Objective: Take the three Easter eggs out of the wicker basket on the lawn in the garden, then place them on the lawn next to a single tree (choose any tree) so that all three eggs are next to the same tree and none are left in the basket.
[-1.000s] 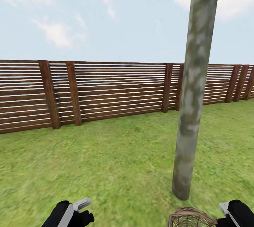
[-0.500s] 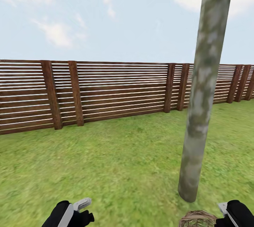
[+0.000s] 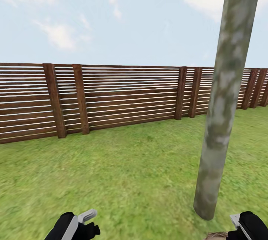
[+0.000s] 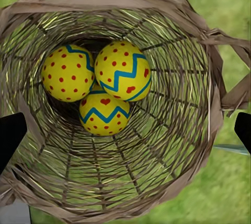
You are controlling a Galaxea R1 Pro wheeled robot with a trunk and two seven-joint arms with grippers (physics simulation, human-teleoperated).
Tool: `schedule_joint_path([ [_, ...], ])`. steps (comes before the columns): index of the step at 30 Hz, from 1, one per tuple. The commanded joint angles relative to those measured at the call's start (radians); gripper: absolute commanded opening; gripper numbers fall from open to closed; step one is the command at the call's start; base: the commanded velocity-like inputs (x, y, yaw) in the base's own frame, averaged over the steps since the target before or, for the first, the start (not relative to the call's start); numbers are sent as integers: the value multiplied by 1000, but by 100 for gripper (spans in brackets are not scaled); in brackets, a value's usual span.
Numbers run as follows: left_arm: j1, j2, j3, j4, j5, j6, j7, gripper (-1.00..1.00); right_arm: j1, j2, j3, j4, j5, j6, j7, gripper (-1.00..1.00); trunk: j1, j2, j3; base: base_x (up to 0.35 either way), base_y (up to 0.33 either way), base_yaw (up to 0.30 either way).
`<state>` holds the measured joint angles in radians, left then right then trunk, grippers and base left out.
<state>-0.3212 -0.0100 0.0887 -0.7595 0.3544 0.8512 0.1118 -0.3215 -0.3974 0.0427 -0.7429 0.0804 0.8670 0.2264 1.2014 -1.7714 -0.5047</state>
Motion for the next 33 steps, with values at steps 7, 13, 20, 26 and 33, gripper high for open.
schedule_joint_path([
  [7, -1, -2, 3, -1, 11, 5, 9, 100, -1, -1, 3, -1, 9, 4, 7, 100, 0, -1, -1, 5, 1, 0],
  [13, -1, -3, 3, -2, 11, 5, 9, 100, -1, -1, 3, -1, 9, 4, 7, 100, 0, -1, -1, 0, 0, 0],
  [20, -1, -8, 3, -2, 11, 5, 9, 100, -1, -1, 3, -1, 9, 4, 7, 100, 4, -8, -4, 0, 0, 0],
  [26, -1, -8, 3, -2, 11, 6, 9, 100, -1, -2, 2, 0, 9, 4, 7, 100, 27, -50, -23, 0, 0, 0],
  [33, -1, -8, 3, -2, 10, 6, 9, 100, -1, -3, 2, 0, 9, 4, 7, 100, 54, -99, -45, 0, 0, 0],
])
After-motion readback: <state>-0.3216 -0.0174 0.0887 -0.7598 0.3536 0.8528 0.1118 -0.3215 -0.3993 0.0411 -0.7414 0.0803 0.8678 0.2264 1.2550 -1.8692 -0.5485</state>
